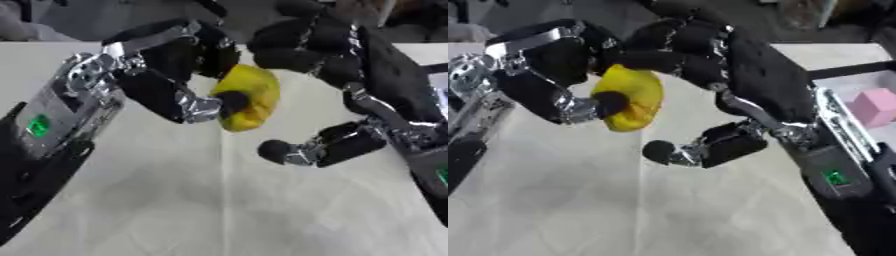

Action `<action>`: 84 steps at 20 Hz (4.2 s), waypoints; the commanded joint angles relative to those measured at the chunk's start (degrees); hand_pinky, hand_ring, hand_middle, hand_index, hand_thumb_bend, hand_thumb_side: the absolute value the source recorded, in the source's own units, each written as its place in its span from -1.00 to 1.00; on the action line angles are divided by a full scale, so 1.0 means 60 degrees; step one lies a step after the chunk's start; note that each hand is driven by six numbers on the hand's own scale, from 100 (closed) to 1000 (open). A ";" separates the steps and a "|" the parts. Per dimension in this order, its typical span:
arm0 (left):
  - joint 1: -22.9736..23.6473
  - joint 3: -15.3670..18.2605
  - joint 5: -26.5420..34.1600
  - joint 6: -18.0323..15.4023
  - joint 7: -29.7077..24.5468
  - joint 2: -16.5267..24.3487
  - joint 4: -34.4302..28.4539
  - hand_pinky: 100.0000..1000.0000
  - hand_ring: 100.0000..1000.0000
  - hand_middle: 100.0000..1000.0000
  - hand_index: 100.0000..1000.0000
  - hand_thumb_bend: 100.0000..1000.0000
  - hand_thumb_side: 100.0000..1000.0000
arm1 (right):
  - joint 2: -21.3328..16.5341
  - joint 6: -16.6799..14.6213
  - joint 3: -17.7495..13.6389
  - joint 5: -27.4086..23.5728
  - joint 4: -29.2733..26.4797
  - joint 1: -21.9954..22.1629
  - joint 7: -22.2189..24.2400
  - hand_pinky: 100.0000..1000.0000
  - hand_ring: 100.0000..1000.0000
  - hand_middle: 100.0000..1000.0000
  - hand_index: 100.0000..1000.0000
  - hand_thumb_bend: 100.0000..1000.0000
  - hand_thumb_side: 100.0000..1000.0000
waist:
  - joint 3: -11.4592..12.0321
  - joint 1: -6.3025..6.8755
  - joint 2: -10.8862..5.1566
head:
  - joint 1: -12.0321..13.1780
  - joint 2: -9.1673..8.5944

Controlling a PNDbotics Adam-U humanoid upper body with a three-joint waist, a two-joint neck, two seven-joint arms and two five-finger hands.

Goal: Pick up the objects with one hand, pass them to the other hand, and then place them into the box on the other side of the table.

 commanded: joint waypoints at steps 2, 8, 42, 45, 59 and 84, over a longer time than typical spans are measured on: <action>-0.0242 0.0136 0.0115 -0.0029 -0.0023 0.0176 -0.0340 0.22 -0.18 -0.41 -0.25 -0.61 -1.00 | -0.0103 0.0323 -0.0023 0.0121 -0.0195 -0.0087 -0.0078 0.80 0.41 0.39 0.72 -0.39 -0.43 | 0.0012 0.0121 -0.0313 | -0.0055 -0.0023; -0.0291 0.0037 0.0221 0.0115 -0.0020 0.0146 -0.0400 0.20 -0.18 -0.40 -0.25 -0.60 -1.00 | -0.0092 0.0716 -0.0009 0.0238 -0.0195 -0.0078 -0.0529 0.60 -0.04 -0.12 0.39 -0.84 -0.66 | 0.0020 0.0127 -0.0335 | -0.0086 -0.0023; 0.1222 0.2801 -0.2462 -0.2158 0.2529 0.0379 0.2709 0.40 0.30 0.22 0.39 0.40 0.23 | -0.2092 0.3145 -0.1819 -0.0593 -0.0195 0.1424 -0.3025 0.40 -0.39 -0.61 -0.34 -1.00 -0.86 | -0.0037 0.0046 -0.0274 | -0.0531 -0.0023; 0.1789 0.3215 -0.3098 -0.2319 0.2989 0.0383 0.2603 0.39 0.28 0.19 0.36 0.37 0.23 | -0.2667 0.4683 -0.2430 -0.1505 -0.0129 0.2003 -0.3186 0.36 -0.47 -0.66 -0.29 -1.00 -0.92 | -0.0002 0.0044 -0.0248 | -0.0754 -0.0023; 0.4017 0.4668 -0.3885 -0.3021 0.3875 -0.0779 0.1425 0.35 0.17 0.09 0.27 0.28 0.22 | -0.4004 0.5808 -0.3430 -0.2979 0.6819 0.0919 -0.3128 0.32 -0.64 -0.76 -0.10 -0.82 -0.99 | 0.0400 0.0162 -0.0280 | -0.1437 -0.0023; 0.4673 0.5139 -0.4324 -0.3114 0.4042 -0.1617 0.1176 0.35 0.18 0.09 0.26 0.28 0.22 | -0.4031 0.6091 -0.4468 -0.1490 0.7399 0.1829 -0.0549 0.67 0.18 0.40 1.00 0.54 -0.02 | 0.0558 0.0008 -0.0359 | -0.1438 -0.0023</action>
